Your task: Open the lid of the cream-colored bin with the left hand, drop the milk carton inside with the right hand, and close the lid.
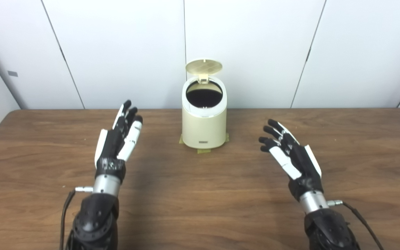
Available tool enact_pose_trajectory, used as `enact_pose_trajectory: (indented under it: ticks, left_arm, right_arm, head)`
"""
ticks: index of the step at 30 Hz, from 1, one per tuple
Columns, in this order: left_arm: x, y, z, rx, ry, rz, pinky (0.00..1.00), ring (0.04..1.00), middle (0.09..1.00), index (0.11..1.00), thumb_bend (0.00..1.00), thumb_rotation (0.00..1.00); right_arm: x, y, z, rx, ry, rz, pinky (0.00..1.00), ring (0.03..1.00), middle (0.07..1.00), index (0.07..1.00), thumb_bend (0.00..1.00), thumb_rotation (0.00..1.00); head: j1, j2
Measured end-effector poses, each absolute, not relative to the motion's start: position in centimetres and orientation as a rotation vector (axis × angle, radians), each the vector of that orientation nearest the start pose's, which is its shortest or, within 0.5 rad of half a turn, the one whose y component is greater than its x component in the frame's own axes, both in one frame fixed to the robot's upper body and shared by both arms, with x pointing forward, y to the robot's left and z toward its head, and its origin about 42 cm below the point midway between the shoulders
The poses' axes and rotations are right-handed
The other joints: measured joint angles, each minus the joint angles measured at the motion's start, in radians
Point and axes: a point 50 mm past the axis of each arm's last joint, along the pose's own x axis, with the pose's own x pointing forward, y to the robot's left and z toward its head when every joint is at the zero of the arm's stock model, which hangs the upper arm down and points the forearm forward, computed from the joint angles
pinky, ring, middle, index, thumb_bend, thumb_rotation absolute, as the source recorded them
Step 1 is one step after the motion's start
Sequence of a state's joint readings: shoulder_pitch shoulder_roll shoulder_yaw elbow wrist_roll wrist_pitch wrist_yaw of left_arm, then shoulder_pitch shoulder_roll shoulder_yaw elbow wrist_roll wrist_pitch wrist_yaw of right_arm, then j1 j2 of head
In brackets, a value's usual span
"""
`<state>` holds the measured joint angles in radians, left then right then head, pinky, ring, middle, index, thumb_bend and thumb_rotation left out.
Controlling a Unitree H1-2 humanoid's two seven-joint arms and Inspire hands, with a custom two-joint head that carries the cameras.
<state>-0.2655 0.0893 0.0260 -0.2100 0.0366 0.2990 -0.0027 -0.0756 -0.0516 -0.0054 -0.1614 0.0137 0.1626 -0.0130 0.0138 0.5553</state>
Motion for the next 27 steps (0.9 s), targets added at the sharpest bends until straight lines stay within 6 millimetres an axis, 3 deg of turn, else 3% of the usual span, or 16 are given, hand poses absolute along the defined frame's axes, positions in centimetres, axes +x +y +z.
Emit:
enact_pose_trajectory:
  ticks: [5, 8, 14, 22, 27]
  left_arm:
    - [38.9, 22.7, 23.1, 0.157, -0.171, -0.077, 0.96, 0.969, 0.961, 0.987, 0.49, 0.90]
    - [40.8, 22.8, 24.7, 0.167, -0.192, -0.091, 0.95, 0.950, 0.942, 0.957, 0.52, 0.94]
    - [44.7, 22.7, 26.9, 0.199, -0.189, -0.115, 0.93, 0.926, 0.914, 0.913, 0.52, 0.98]
    - [48.6, 22.0, 30.4, 0.299, -0.222, -0.162, 0.93, 0.919, 0.906, 0.903, 0.48, 1.00]
    - [50.7, 21.4, 32.4, 0.363, -0.252, -0.195, 0.89, 0.891, 0.874, 0.886, 0.44, 1.00]
  right_arm:
    - [29.8, -22.3, 13.1, 0.025, -0.080, -0.047, 0.77, 0.855, 0.869, 0.869, 0.52, 0.87]
    - [29.3, -22.4, 12.4, 0.023, -0.070, -0.045, 0.78, 0.855, 0.861, 0.872, 0.47, 0.90]
    - [28.9, -22.2, 11.9, 0.033, -0.066, -0.034, 0.76, 0.849, 0.856, 0.876, 0.49, 0.94]
    - [28.7, -21.6, 12.1, -0.024, -0.131, -0.020, 0.75, 0.851, 0.866, 0.884, 0.45, 0.89]
    - [28.4, -21.4, 12.1, -0.091, -0.159, -0.037, 0.77, 0.875, 0.880, 0.898, 0.49, 0.96]
  head:
    - [0.000, -0.005]
    - [0.003, -0.008]
    - [0.002, -0.011]
    - [-0.018, -0.021]
    - [-0.024, -0.023]
